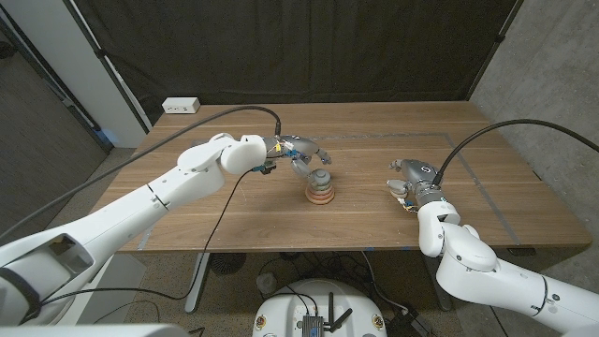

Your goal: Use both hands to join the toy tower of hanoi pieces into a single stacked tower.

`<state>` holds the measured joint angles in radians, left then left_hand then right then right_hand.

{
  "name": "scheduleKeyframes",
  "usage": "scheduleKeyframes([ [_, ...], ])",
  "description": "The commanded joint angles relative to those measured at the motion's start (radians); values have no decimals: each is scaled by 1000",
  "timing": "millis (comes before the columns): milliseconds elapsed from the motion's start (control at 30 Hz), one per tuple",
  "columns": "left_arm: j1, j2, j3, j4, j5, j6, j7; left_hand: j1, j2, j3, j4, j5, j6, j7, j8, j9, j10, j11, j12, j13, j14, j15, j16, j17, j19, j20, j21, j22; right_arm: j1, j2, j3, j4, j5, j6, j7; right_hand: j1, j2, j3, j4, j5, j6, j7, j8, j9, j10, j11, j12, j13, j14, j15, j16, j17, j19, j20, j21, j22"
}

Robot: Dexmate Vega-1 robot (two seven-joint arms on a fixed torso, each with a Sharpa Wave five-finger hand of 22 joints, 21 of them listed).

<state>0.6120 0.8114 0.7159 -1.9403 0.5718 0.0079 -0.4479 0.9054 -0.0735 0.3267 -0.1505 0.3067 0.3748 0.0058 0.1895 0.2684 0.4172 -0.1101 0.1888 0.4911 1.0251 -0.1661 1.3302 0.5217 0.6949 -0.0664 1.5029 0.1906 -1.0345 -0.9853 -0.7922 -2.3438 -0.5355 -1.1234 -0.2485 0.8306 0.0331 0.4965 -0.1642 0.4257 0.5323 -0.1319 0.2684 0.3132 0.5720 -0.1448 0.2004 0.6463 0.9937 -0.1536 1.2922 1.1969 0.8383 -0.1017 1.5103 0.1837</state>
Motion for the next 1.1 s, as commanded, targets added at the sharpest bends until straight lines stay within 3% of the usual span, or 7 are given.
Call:
scheduleKeyframes([
  [33, 32, 26, -35, -26, -19, 24, 32, -7, -1, -4, 3, 3, 9, 1, 7, -1, 11, 1, 7, -2, 10, -54, 11, 4, 5, -135, 0, 0, 11, -4, -8, 0, -9, -5, 12, -1, 0, 7, 0, 5, 10, 0, -5, 5, 8, -6, 1, 3, 9, -65, 5, 7, 5, -110, 1, 1],
  [1100, 117, 95, -120, -87, -98, 102, 114, -7, 6, -6, -2, 4, 34, -4, 18, -16, 38, -8, 17, -13, 13, -54, 15, -3, 16, -137, 2, 0, 25, -5, -14, 8, -20, 7, 30, -2, 0, 7, -1, 6, 11, 0, -7, 6, 9, -6, 0, 5, 3, -66, -2, 0, 5, -111, 1, 1],
])
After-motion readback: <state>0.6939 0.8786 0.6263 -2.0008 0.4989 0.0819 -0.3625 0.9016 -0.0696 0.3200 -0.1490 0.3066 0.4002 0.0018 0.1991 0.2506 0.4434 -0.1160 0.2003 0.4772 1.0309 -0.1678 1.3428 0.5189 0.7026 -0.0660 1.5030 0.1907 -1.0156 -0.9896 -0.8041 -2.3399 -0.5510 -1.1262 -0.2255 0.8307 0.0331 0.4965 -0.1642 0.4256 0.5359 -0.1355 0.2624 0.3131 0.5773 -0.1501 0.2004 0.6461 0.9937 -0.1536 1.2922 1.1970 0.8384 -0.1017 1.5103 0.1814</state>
